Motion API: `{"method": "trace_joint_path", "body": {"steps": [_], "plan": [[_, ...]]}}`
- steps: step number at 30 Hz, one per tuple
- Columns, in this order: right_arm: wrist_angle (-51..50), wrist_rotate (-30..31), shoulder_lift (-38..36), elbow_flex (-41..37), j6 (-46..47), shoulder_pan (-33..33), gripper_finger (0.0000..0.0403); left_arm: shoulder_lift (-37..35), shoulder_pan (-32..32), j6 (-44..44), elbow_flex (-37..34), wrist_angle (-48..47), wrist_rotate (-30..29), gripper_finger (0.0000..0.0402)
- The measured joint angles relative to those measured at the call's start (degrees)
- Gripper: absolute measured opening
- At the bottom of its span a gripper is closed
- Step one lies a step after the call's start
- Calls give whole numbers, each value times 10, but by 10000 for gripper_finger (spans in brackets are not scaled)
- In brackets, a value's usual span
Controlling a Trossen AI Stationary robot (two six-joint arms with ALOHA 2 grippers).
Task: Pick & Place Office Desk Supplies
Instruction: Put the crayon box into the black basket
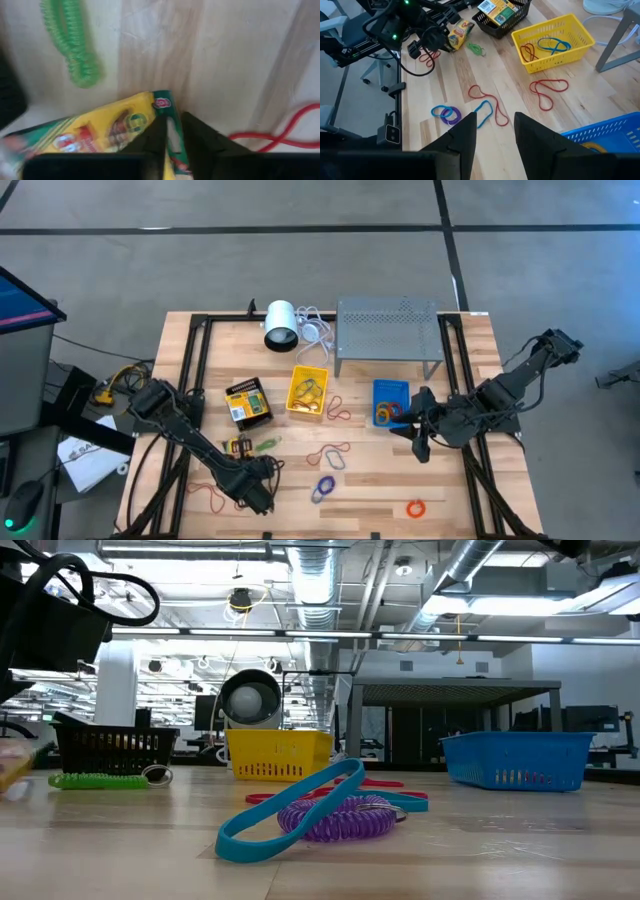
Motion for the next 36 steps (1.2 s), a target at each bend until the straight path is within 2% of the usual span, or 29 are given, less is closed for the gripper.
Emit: {"method": "trace_joint_path", "body": {"steps": [3,16,21,36], "plan": [[0,0,0,0,0,0,127,0,0,9,0,-1,5,9],[0,0,0,0,-1,7,127,4,-1,11,16,-22,19,0],[0,0,0,0,-1,8,127,4,-8,13,46,-66,19,0],[0,0,0,0,-1,8,127,-1,-14,16,158,-147,-39,0]]}}
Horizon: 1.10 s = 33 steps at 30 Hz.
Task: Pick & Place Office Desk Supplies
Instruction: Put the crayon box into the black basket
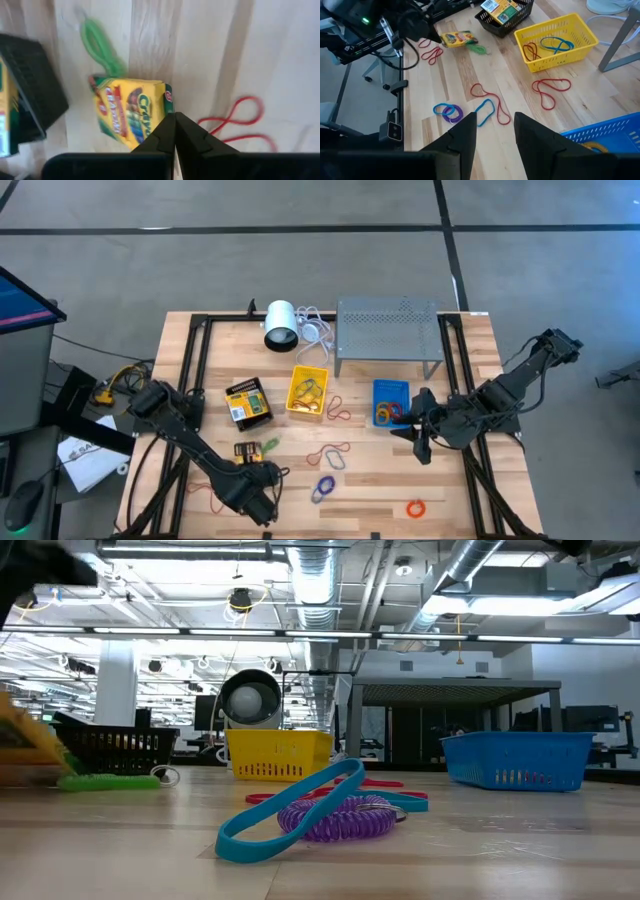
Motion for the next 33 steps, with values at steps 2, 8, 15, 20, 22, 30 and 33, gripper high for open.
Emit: {"method": "trace_joint_path", "body": {"steps": [2,8,15,20,22,30,33], "plan": [[0,0,0,0,0,0,127,-3,2,1,17,-10,-8,0],[1,-1,0,0,1,3,127,-38,2,-13,38,-34,-46,0],[2,0,0,0,1,15,127,-107,11,-48,38,-67,-98,0],[5,0,0,0,-10,15,127,-124,29,-48,38,-90,-106,0],[4,0,0,0,-11,15,127,-124,33,-45,38,-89,-107,0],[4,0,0,0,-19,12,127,-124,43,-36,4,24,13,1],[4,0,0,0,-20,12,127,-124,42,-22,-33,152,72,8]]}}
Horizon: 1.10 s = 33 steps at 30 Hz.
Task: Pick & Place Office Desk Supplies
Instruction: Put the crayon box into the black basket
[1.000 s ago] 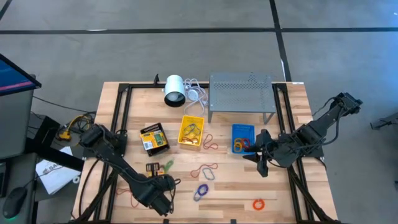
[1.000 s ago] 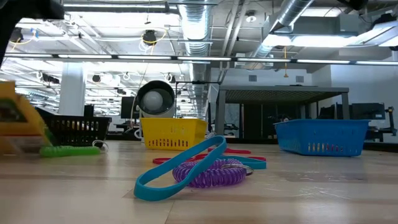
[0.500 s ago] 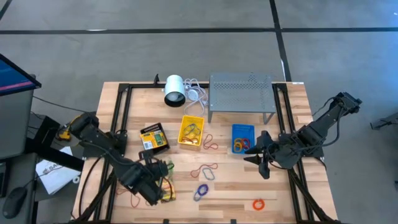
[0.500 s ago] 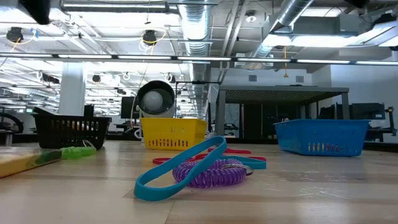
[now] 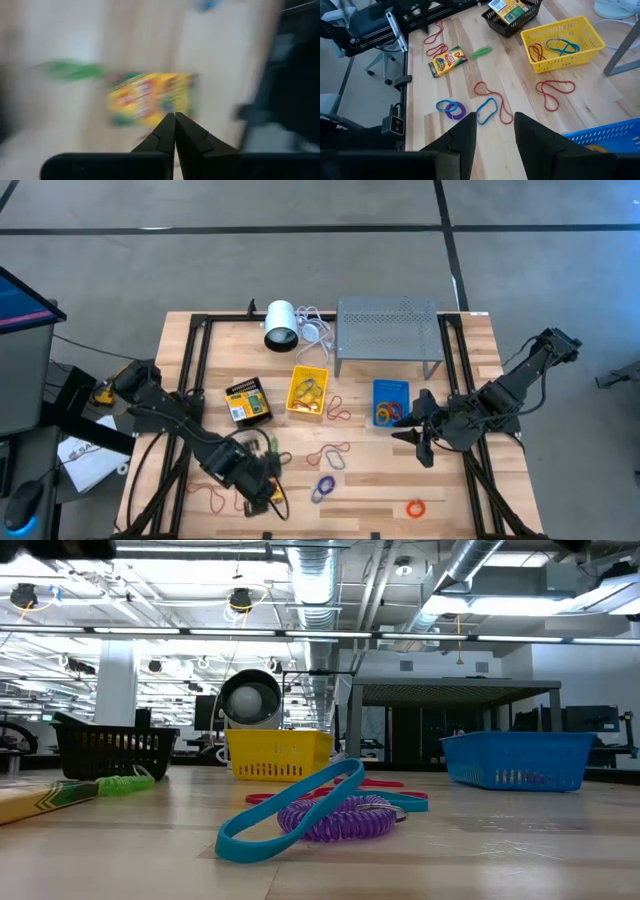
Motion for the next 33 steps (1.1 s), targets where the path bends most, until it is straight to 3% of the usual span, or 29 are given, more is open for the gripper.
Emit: {"method": "trace_joint_path", "body": {"steps": [7,14,17,23,33], "plan": [[0,0,0,0,6,2,127,8,-12,-39,-75,156,55,36],[6,0,0,0,17,14,127,49,-19,-38,-83,281,56,110],[6,1,0,0,30,20,127,81,-29,-20,-67,256,56,127],[8,16,0,0,41,37,127,156,-56,25,-15,135,60,123],[15,23,2,0,56,40,127,203,-83,35,45,46,-48,120]]}}
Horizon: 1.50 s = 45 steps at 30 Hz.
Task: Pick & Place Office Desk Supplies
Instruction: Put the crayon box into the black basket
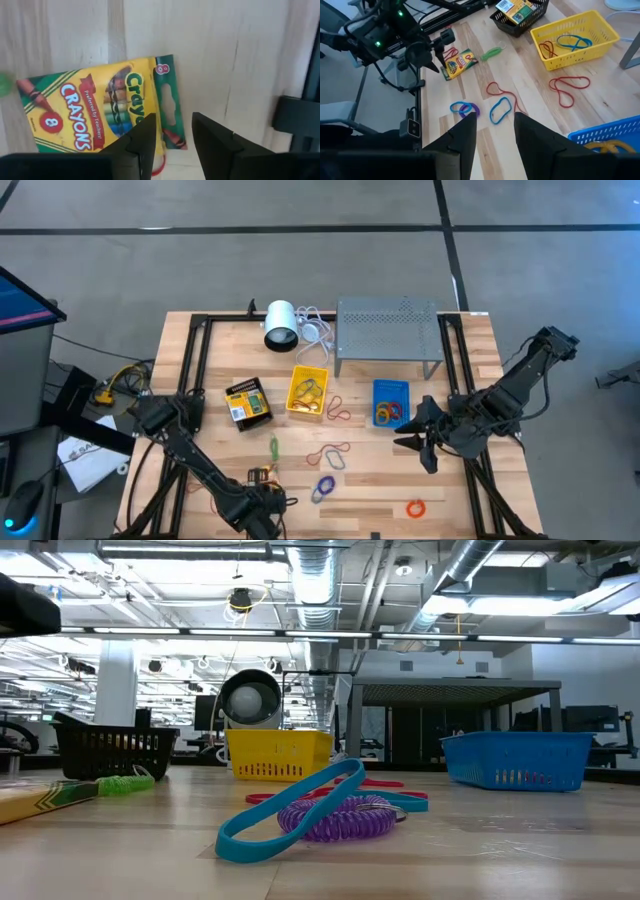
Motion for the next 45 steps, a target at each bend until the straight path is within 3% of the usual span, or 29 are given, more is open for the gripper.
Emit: {"method": "trace_joint_path", "body": {"steps": [12,26,45], "plan": [[4,0,0,0,-3,0,127,29,-5,24,4,1,-21,119],[2,0,0,0,-16,0,127,27,0,22,1,-62,-72,118],[2,15,0,0,-20,27,127,29,14,-17,-1,-105,-66,40]]}}
